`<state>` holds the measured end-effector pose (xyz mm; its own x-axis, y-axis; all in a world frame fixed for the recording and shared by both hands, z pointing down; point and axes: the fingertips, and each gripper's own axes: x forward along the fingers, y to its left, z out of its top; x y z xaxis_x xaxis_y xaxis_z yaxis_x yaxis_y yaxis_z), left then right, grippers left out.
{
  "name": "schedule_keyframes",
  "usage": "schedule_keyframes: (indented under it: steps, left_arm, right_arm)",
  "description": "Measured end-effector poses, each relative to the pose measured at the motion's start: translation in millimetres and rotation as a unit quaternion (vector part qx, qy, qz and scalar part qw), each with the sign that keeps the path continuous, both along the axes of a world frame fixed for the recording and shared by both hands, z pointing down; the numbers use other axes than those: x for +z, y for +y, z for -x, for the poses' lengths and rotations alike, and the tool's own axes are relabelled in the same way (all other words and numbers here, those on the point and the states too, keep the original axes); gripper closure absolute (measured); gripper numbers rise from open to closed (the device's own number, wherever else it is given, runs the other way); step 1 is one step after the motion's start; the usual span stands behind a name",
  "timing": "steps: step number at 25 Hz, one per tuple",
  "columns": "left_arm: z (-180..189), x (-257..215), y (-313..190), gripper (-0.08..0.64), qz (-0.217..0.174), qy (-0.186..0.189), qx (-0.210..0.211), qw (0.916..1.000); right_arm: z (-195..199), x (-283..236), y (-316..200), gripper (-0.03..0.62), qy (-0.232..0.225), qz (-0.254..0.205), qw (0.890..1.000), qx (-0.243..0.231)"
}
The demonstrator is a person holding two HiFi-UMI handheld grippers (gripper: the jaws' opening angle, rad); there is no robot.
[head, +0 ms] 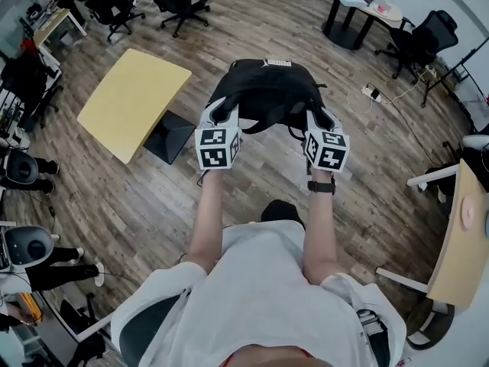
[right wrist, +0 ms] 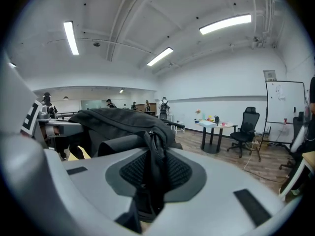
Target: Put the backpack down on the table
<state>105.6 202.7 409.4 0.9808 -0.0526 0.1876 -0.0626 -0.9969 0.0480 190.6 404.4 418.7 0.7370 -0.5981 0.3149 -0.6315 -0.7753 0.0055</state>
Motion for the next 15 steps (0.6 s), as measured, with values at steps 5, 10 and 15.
schedule_keyframes:
  steps: [5, 10, 15]
  left_arm:
    - [-12, 10, -30, 0.502, -0.006, -0.007, -0.036, 0.9993]
    - [-41, 2, -72, 0.502, -0.022, 0.000, -0.089, 0.9958]
    - [-72, -21, -115, 0.502, -0.026, 0.011, -0.149, 0.9885]
  right_arm:
    - [-26, 14, -37, 0.502, -0.011, -0.005, 0.999, -0.041]
    - [-78, 10, -93, 0.502, -0.006, -0.012, 0.996, -0.090]
    - [-135, -14, -156, 0.502, 0.006, -0.020, 0.989, -0.148]
